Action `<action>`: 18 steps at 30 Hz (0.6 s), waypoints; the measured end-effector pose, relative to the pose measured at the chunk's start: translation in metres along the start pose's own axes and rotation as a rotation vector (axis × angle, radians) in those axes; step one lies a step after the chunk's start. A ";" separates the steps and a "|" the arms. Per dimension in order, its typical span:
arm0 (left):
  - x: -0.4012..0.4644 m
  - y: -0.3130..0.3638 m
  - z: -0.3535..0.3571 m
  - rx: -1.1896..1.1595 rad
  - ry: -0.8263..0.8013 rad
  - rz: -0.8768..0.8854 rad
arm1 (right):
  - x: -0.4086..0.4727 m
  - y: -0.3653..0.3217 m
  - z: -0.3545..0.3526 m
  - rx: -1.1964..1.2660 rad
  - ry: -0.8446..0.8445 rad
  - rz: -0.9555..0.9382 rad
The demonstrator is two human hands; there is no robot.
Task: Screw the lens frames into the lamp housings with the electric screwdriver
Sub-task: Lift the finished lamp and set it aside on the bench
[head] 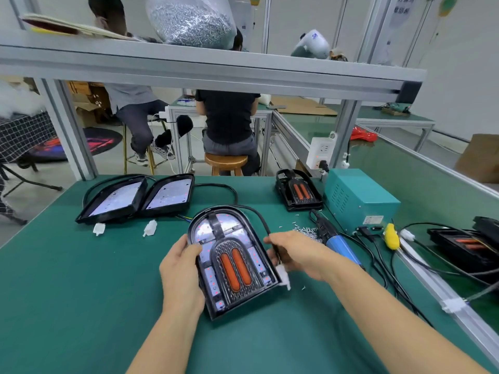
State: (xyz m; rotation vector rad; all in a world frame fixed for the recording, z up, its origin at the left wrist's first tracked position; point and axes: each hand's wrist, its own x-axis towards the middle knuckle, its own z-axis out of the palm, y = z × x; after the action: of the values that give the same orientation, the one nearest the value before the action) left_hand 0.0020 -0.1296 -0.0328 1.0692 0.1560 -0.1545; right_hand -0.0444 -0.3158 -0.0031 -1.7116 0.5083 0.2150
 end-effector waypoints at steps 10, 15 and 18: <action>0.003 0.011 0.020 0.000 -0.287 0.037 | 0.000 0.017 0.011 0.142 0.049 -0.314; 0.030 0.027 0.009 0.341 -0.162 0.258 | -0.011 0.008 -0.012 0.044 0.130 -0.525; 0.055 0.036 0.004 0.689 -0.128 0.406 | -0.021 -0.006 -0.028 -0.038 0.062 -0.577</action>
State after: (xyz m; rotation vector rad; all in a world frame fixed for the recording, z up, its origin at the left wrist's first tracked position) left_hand 0.0637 -0.1193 -0.0110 1.7460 -0.2516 0.1028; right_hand -0.0642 -0.3375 0.0171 -1.8330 0.0394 -0.2455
